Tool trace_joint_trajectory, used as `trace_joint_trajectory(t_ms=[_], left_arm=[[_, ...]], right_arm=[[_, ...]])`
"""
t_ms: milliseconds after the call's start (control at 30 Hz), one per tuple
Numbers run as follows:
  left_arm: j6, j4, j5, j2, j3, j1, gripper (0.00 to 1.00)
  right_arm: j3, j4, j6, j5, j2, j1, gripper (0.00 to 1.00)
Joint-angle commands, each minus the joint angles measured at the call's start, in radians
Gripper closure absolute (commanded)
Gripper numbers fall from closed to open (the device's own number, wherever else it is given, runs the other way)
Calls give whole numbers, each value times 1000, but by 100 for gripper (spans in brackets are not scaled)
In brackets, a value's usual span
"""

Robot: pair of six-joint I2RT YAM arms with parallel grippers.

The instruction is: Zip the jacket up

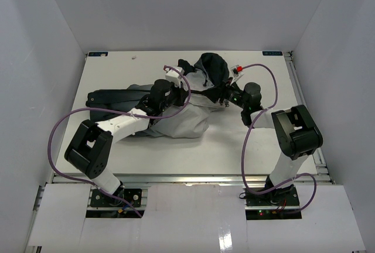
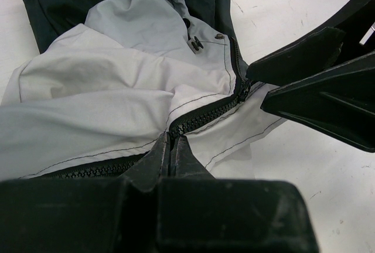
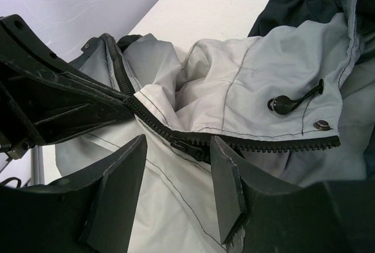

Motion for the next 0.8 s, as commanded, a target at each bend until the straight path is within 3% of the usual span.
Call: trace_joint_trajectory(t_ms=[0,767], left_arm=[[-15,54,26,-61,2,2,100],[-18,53,24,-58,14,2,100]], right_arm=[[4,21,-39,18,6,3,46],[-4,24,-48,4,33,28,49]])
